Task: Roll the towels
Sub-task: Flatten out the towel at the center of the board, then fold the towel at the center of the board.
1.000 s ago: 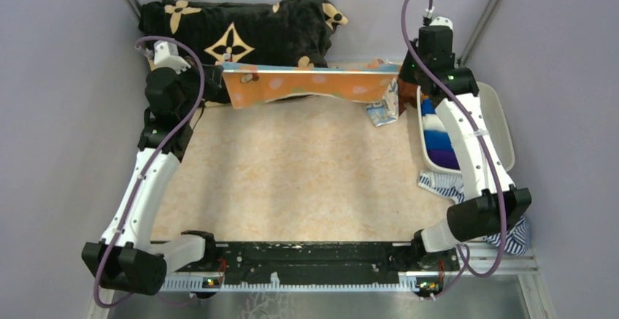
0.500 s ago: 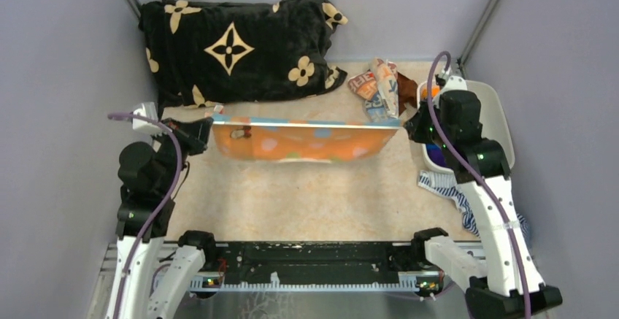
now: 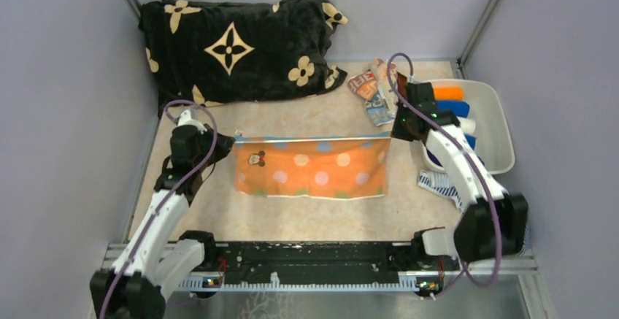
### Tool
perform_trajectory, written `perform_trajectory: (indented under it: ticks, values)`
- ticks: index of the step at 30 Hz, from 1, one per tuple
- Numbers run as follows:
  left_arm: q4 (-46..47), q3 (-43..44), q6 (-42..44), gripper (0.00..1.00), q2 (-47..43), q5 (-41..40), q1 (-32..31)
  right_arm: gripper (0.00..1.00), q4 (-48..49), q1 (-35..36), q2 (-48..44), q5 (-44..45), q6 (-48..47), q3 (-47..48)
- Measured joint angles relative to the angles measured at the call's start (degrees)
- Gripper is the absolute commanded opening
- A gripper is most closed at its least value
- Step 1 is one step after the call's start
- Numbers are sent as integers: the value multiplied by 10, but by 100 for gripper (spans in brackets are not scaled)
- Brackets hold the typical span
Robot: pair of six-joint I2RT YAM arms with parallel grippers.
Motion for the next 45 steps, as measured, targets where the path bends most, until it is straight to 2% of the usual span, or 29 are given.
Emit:
perform_trajectory:
  ticks: [5, 8, 11, 14, 19, 26, 38, 45]
  values:
    - [93, -10, -19, 0, 169, -5, 1, 0, 72, -3, 187, 22, -1, 19]
    - [130, 23, -22, 0, 268, -5, 3, 0, 93, -7, 276, 30, -7, 66]
    - [155, 71, -24, 0, 345, -2, 6, 0, 110, -12, 324, 33, -13, 110]
    - [176, 96, -25, 0, 376, 2, 7, 0, 122, -17, 339, 33, -16, 132]
    - [185, 84, -29, 0, 356, 3, 9, 0, 138, -19, 324, 30, -15, 109]
    - [177, 11, -37, 0, 260, 3, 11, 0, 134, -19, 214, -6, 5, -16]
    - [119, -118, -75, 0, 110, 4, 13, 0, 129, -19, 81, -37, 36, -165]
    - [112, -174, -100, 0, 94, 15, 14, 0, 150, -19, 49, -38, 62, -243]
